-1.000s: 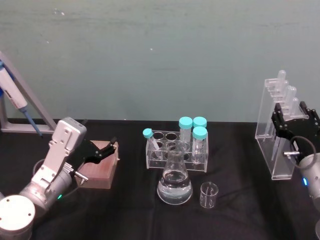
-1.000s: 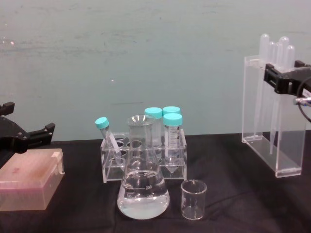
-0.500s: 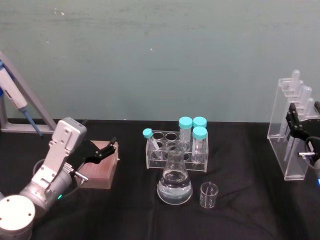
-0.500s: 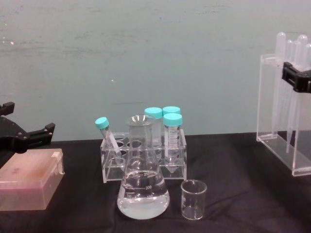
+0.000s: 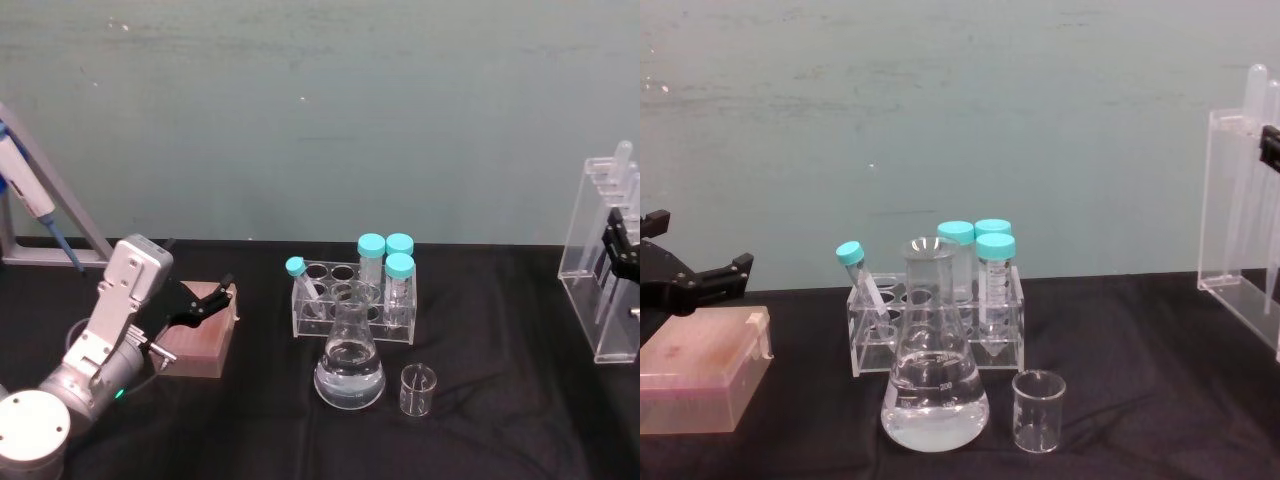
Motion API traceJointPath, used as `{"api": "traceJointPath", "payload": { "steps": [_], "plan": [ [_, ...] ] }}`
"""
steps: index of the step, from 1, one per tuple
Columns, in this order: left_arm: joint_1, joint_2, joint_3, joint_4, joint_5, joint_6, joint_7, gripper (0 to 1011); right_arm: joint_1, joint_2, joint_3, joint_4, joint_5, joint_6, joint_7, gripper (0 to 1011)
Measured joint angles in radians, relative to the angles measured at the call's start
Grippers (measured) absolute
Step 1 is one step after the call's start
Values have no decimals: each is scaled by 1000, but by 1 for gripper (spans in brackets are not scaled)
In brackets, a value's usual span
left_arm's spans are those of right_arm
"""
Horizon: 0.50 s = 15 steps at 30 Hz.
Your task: Place the experimental apparatus aside using one hand.
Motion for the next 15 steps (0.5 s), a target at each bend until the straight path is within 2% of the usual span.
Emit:
{"api": "traceJointPath", "payload": {
  "steps": [15],
  "plan": [
    [0,0,0,0,0,0,0,1000,-4,40,31,7,39,-6,35,611]
  ]
}}
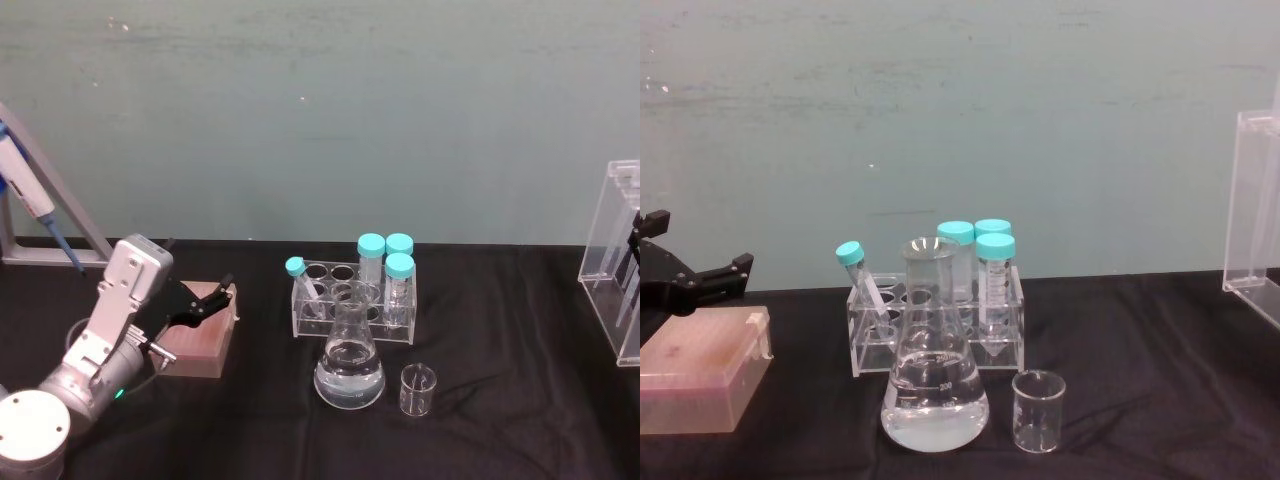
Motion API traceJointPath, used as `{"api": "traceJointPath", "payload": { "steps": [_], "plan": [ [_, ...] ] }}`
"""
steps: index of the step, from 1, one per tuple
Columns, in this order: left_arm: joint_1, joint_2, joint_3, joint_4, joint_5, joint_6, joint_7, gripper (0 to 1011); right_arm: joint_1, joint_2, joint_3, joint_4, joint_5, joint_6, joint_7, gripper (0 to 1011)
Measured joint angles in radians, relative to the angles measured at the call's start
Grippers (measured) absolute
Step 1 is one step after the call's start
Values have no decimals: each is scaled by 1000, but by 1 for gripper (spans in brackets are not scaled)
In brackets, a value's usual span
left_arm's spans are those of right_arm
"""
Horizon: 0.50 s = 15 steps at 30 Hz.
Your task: Place the experimental apparatus aside using one hand.
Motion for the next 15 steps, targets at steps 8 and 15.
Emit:
{"api": "traceJointPath", "payload": {
  "steps": [8,15],
  "plan": [
    [0,0,0,0,0,0,0,1000,5,21,17,17,18,-1,12,611],
    [0,0,0,0,0,0,0,1000,15,34,26,35,31,-9,22,611]
  ]
}}
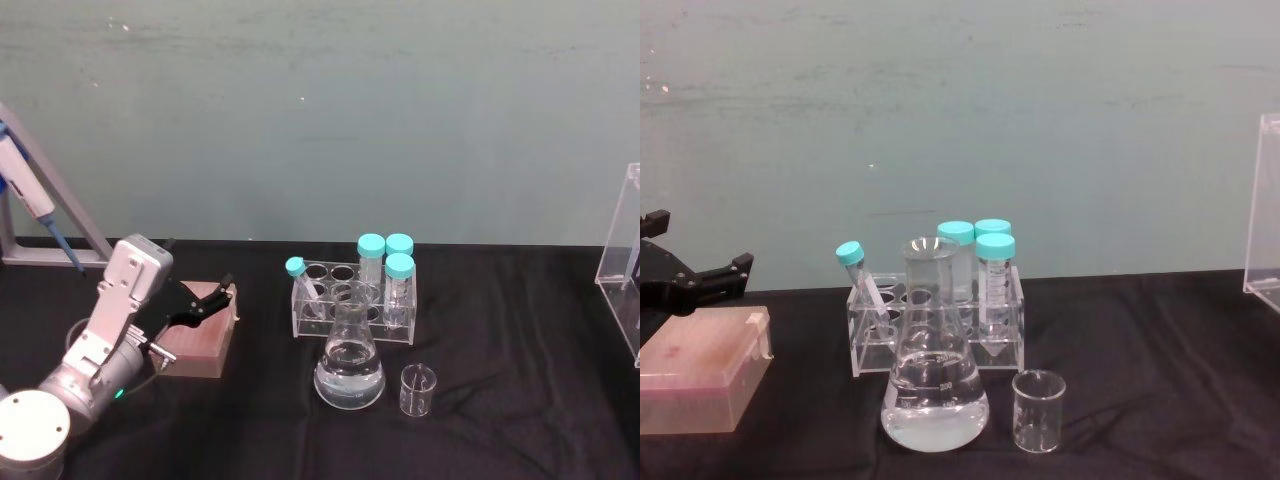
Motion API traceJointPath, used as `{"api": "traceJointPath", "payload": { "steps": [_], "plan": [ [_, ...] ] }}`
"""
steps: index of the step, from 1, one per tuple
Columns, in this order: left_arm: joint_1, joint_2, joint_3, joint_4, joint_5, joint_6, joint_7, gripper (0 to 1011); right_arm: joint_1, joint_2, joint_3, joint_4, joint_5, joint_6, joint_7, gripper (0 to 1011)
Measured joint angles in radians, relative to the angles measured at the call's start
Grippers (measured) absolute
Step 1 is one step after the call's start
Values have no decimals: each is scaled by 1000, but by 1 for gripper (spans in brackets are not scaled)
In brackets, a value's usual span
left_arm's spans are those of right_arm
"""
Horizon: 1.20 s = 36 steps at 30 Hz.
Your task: Place the experimental apparatus aside using one hand.
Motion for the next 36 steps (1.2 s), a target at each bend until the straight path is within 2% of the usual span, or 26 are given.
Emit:
{"api": "traceJointPath", "payload": {
  "steps": [36],
  "plan": [
    [0,0,0,0,0,0,0,1000,57,25,1,92,24,-26,21,611]
  ]
}}
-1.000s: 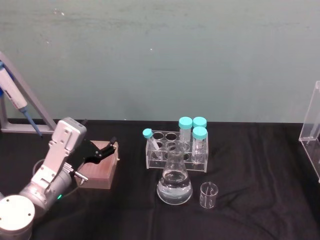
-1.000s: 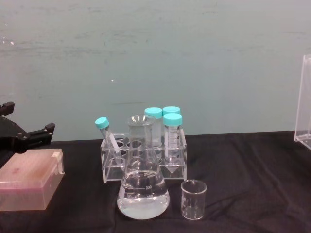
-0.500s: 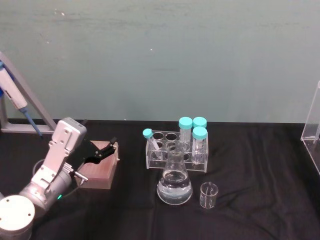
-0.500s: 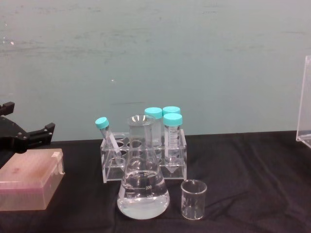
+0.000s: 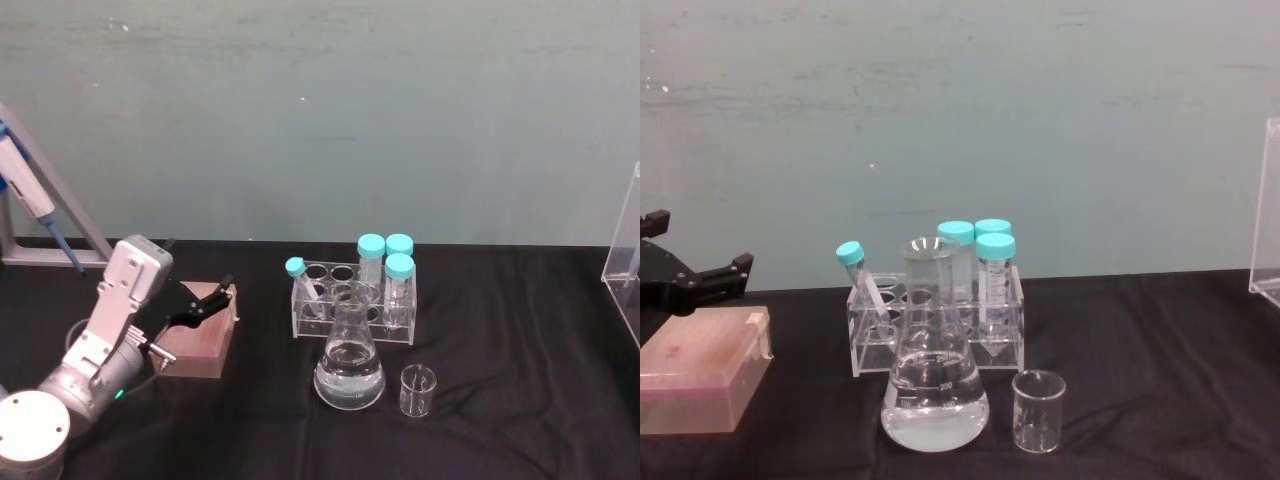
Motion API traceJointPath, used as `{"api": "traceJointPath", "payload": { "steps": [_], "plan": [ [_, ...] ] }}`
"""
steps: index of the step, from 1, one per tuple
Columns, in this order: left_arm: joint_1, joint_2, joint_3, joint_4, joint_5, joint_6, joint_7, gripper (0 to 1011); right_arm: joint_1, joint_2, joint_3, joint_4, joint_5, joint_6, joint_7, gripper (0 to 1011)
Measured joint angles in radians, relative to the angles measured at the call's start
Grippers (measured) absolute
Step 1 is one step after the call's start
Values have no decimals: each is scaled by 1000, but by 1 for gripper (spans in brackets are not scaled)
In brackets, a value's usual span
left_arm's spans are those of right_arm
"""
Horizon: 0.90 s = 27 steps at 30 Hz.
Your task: Place the experimental apparatus aside using one hand.
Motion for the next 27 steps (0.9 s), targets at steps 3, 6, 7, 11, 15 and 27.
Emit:
{"api": "traceJointPath", "payload": {
  "steps": [3,6,7,11,15,27],
  "plan": [
    [0,0,0,0,0,0,0,1000,2,1,-1,4,0,0,1,611],
    [0,0,0,0,0,0,0,1000,4,3,-1,9,1,-1,3,611],
    [0,0,0,0,0,0,0,1000,5,3,-1,10,1,-1,4,611],
    [0,0,0,0,0,0,0,1000,8,6,-3,18,1,-5,6,611],
    [0,0,0,0,0,0,0,1000,10,6,-3,23,1,-7,6,611],
    [0,0,0,0,0,0,0,1000,11,8,-5,33,4,-9,8,611]
  ]
}}
